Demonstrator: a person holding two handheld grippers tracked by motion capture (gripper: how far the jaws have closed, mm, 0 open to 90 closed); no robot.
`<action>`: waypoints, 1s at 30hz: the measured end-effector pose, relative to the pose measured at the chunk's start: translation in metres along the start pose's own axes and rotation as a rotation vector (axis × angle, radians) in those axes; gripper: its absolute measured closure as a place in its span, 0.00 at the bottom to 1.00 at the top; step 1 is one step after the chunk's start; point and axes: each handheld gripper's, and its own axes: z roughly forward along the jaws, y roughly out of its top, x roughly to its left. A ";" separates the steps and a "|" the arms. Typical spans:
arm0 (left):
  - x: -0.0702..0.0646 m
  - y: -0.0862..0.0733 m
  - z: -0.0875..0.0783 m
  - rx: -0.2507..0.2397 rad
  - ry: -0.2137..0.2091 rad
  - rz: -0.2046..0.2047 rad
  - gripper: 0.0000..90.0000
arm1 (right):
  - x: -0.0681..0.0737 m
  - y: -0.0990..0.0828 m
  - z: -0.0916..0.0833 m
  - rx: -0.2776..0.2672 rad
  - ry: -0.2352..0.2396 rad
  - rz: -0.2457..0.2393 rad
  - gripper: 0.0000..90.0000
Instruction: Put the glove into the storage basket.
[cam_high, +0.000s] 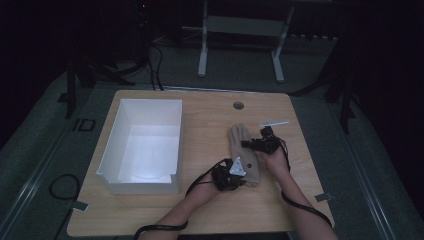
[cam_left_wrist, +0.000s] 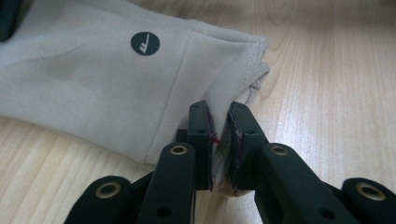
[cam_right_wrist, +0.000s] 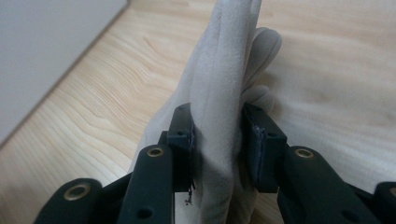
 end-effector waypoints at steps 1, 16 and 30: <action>0.000 0.001 -0.002 -0.002 0.000 -0.001 0.91 | 0.001 0.002 -0.002 -0.005 0.010 0.003 0.74; 0.000 0.041 -0.054 -0.013 0.003 0.025 0.91 | 0.025 0.034 -0.046 -0.105 0.057 -0.018 0.74; -0.002 0.066 -0.097 0.002 0.050 0.053 0.91 | 0.051 0.063 -0.079 -0.200 0.086 -0.060 0.74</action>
